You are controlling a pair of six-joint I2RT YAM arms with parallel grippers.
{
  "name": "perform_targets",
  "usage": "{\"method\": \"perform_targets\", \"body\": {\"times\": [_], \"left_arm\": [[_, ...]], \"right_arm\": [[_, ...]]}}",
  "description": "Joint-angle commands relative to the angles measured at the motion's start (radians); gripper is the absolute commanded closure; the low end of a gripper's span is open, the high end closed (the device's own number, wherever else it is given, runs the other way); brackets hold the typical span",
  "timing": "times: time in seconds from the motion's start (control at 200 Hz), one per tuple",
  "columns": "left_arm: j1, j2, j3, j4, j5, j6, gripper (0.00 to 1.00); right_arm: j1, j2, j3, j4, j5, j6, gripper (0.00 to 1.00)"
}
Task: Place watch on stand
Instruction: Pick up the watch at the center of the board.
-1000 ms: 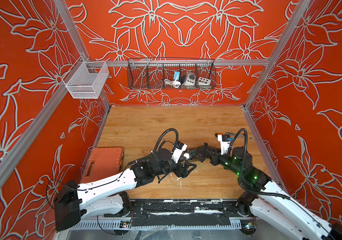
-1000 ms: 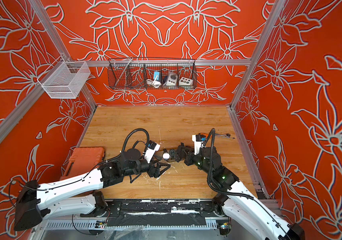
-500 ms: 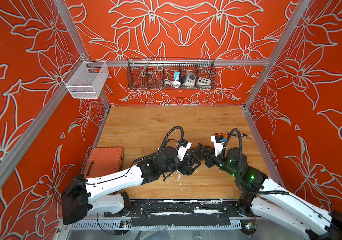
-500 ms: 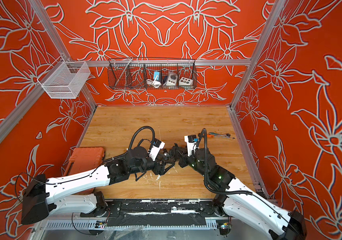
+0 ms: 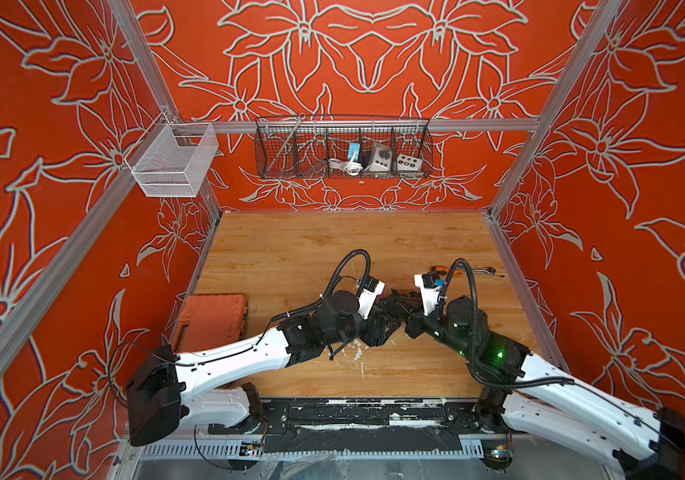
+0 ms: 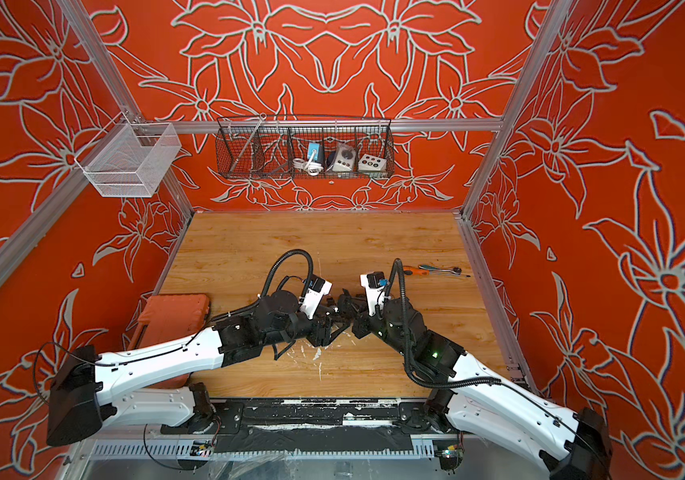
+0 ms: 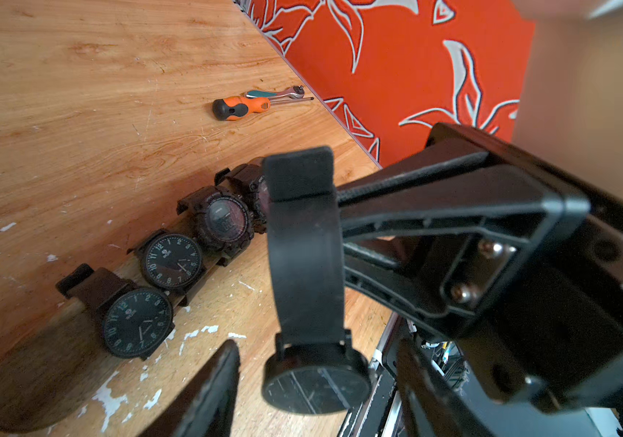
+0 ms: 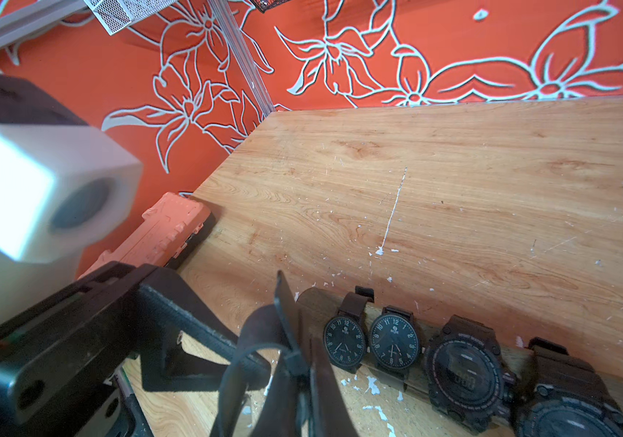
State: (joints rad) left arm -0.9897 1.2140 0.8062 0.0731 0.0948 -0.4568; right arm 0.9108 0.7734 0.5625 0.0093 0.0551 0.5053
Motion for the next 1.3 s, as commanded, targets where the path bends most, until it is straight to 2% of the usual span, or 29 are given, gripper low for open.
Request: {"method": "perform_targets", "body": {"times": [0.0, 0.34, 0.545, 0.796, 1.236, 1.296], "left_arm": [[-0.007, 0.009, 0.031, -0.026, -0.017, 0.008, 0.38], [-0.007, 0.033, 0.040, -0.034, -0.014, 0.002, 0.39], [-0.007, 0.023, 0.037, -0.033, -0.015, 0.005, 0.46], [-0.007, 0.010, 0.030, -0.025, -0.017, 0.000, 0.42], [-0.007, 0.005, 0.025, -0.016, -0.018, 0.001, 0.47], [-0.007, 0.004, 0.025, -0.016, -0.018, 0.001, 0.51]], "right_arm": [[0.013, 0.000, 0.046, 0.035, 0.040, -0.023, 1.00], [0.030, 0.011, 0.053, 0.038, 0.052, -0.028, 1.00], [0.038, 0.019, 0.054, 0.040, 0.055, -0.031, 1.00], [0.043, 0.027, 0.051, 0.045, 0.063, -0.036, 1.00], [0.048, 0.032, 0.049, 0.045, 0.067, -0.041, 1.00], [0.048, 0.031, 0.046, 0.046, 0.069, -0.040, 1.00]]}}
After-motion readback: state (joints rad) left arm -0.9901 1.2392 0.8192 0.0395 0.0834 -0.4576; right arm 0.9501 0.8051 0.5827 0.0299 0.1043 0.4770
